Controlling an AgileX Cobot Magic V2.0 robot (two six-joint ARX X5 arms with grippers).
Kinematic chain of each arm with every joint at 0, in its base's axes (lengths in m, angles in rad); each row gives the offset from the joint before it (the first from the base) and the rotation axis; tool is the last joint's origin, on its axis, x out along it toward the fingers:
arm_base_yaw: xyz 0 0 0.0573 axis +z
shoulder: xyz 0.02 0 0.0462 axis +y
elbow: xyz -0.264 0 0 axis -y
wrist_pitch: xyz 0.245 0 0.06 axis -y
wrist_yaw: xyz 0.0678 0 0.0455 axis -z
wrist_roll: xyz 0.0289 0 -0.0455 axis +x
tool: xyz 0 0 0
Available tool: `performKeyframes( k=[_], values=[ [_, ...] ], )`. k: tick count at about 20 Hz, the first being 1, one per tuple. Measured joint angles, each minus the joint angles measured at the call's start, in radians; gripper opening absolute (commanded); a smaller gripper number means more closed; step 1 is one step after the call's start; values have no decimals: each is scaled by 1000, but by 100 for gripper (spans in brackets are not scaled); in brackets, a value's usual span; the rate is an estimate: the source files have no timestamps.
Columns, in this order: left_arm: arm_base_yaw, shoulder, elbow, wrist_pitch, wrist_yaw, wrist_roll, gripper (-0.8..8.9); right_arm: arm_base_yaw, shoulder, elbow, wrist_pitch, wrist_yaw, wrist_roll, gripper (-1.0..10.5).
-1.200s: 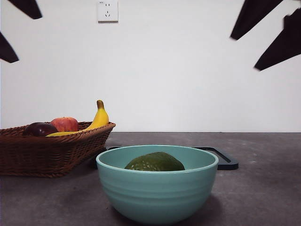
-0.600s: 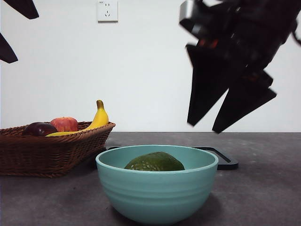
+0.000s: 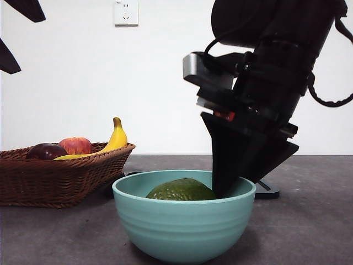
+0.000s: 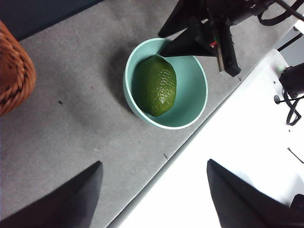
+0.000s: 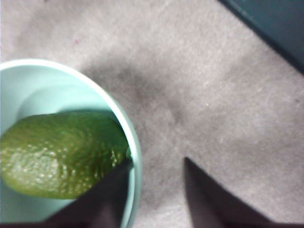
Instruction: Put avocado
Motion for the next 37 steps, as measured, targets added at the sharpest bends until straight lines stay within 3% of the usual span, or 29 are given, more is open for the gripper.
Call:
performKeyframes(
  k=[2, 9, 16, 27, 37],
  values=[
    [0, 0, 0, 3, 0, 0, 342, 1, 5, 0, 3, -7, 0, 8],
    [-2, 0, 0, 14, 0, 0, 342, 6, 5, 31, -32, -19, 33, 9],
    [-2, 0, 0, 14, 0, 0, 342, -60, 17, 235, -104, -8, 42, 9],
    [-2, 0, 0, 15, 0, 0, 342, -271, 426, 715, -220, -5, -20, 9],
    [-2, 0, 0, 16, 0, 0, 342, -290, 543, 743, -177, -7, -27, 14]
  ],
)
